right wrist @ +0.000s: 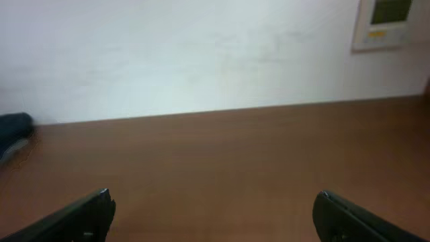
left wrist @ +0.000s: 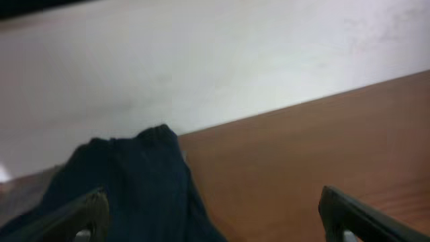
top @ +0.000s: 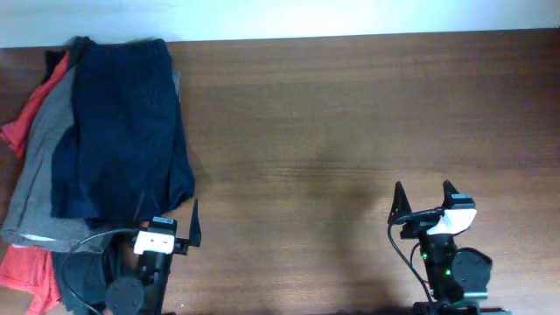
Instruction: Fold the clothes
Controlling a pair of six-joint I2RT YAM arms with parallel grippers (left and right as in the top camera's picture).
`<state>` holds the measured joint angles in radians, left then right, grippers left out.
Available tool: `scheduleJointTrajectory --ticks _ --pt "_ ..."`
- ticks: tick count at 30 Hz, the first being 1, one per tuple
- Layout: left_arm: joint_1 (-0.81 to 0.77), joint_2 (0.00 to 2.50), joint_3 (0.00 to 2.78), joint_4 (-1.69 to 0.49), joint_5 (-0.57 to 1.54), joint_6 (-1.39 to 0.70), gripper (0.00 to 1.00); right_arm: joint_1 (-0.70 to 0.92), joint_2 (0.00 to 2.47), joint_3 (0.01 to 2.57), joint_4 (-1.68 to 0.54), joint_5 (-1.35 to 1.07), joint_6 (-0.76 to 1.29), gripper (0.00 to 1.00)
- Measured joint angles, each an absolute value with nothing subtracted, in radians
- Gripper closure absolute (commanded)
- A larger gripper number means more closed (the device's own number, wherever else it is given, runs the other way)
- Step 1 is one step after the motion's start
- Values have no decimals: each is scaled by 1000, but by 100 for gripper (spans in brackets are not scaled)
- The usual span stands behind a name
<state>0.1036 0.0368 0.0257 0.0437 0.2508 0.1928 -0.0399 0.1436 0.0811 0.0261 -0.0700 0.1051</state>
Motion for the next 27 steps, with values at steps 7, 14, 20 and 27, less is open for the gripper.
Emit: scheduleJointTrajectory --ticks 7,14,20,27 --pt "103 290 277 -33 251 181 1 -40 424 381 -52 -147 105 2" --pt "103 695 708 -315 252 184 1 -40 854 837 -355 -239 93 1" --pt "103 1095 1156 -715 260 213 1 -41 1196 1294 -727 -269 18 2" --pt "104 1444 1564 -841 332 221 1 -42 1533 1649 -844 -390 -70 1"
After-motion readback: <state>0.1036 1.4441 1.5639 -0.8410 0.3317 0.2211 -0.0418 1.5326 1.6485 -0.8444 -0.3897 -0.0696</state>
